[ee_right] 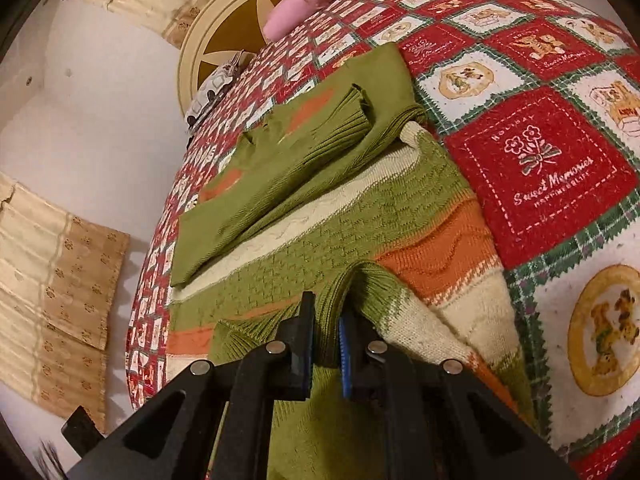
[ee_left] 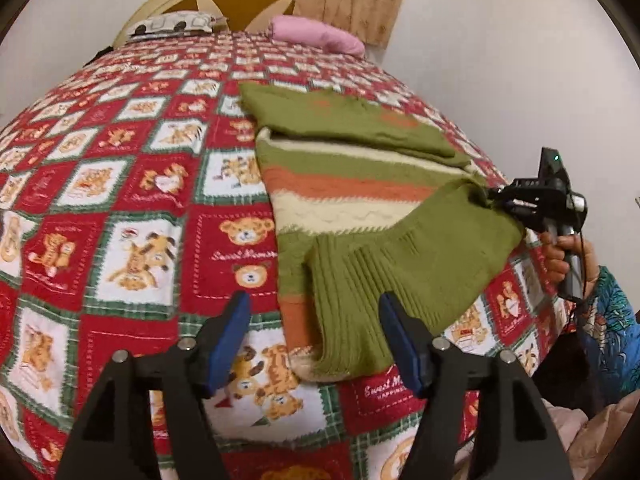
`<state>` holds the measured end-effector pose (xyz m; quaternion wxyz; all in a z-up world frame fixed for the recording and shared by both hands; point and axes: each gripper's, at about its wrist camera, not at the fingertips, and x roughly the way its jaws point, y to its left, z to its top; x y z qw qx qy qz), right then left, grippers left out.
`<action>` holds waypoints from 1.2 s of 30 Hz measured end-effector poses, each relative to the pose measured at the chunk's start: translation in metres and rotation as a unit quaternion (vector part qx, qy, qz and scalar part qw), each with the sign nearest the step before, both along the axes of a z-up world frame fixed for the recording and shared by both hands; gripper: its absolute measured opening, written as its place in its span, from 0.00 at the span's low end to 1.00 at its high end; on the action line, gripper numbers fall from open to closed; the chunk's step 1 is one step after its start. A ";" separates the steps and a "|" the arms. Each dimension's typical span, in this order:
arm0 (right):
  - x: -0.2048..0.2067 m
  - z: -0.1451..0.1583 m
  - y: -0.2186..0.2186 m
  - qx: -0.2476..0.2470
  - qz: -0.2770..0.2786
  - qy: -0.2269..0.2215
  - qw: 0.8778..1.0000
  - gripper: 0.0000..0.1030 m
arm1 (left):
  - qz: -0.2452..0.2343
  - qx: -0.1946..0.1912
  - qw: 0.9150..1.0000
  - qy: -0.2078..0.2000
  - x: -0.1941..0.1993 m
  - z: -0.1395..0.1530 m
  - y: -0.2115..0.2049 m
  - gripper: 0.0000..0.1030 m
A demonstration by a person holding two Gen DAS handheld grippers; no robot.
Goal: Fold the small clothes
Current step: 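Lift the ribbed hem with both grippers and fold it toward the collar, then lay the folded hem over the collar with both grippers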
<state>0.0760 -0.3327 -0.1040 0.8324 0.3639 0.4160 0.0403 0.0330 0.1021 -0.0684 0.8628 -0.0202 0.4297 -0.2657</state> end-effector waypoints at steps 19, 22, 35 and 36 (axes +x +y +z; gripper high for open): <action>-0.045 0.048 -0.034 0.083 -0.036 -0.132 0.987 0.74 | 0.008 -0.008 1.000 0.019 0.002 -0.021 -0.028 0.14; -0.059 0.062 -0.038 0.006 -0.040 -0.133 0.990 0.74 | 0.009 -0.017 1.000 0.024 0.002 -0.022 -0.028 0.14; 0.012 0.030 0.055 -0.313 0.143 -0.038 0.938 0.74 | 0.002 -0.001 1.000 0.002 -0.004 -0.020 -0.044 0.45; 0.018 0.022 0.059 -0.330 0.152 -0.023 0.932 0.74 | 0.002 0.003 1.000 -0.001 -0.004 -0.020 -0.046 0.43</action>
